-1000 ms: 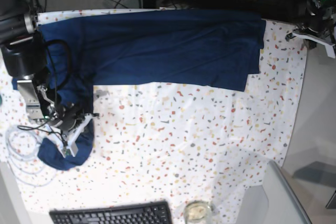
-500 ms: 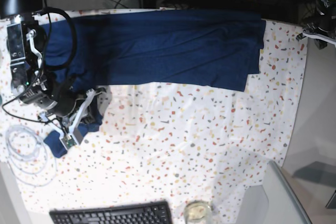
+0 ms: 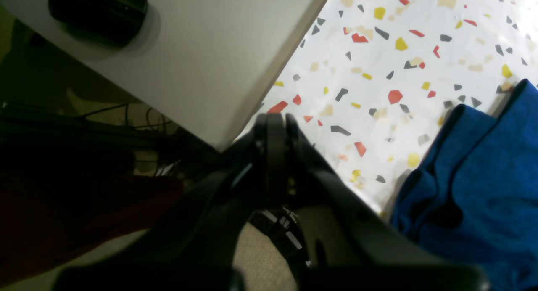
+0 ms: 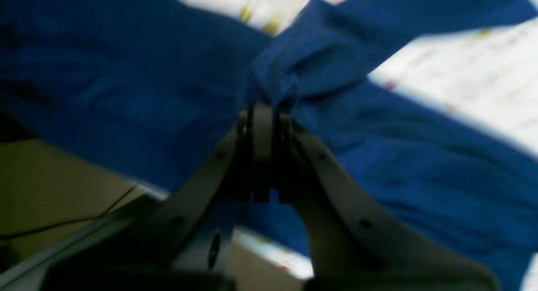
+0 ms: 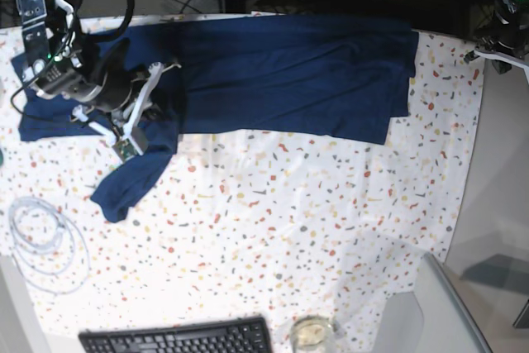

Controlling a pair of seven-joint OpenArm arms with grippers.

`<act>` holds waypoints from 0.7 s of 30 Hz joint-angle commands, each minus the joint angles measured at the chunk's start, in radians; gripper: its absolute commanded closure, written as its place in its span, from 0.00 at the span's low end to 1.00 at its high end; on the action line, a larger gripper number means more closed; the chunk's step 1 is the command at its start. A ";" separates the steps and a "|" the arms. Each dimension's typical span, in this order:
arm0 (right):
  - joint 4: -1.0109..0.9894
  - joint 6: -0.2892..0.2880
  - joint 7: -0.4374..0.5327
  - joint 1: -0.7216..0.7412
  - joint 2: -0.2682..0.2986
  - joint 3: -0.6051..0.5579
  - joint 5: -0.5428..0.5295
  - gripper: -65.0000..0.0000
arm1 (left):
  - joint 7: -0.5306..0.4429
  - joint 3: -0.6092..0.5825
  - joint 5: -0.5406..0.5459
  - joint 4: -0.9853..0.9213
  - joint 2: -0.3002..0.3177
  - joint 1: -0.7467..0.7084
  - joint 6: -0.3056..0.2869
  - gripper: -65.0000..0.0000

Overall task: Layout the t-shirt on the table in an organized manner, then fold the t-shirt properly
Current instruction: 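Grasp the sleeve with the right gripper and lay it onto the shirt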

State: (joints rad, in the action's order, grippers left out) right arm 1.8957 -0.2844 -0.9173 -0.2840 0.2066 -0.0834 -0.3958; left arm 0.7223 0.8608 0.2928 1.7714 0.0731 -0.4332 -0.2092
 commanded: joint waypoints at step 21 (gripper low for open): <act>-0.488 0.000 0.123 0.434 -0.035 0.244 -0.004 0.44 | -0.022 0.107 0.010 0.025 0.006 -0.011 -0.243 1.00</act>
State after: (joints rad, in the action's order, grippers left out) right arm 1.3983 -0.2779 -0.8024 0.1265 0.1665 0.1570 -0.3843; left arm 0.7181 0.9558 0.3008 1.7779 0.0647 -0.4377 -0.4660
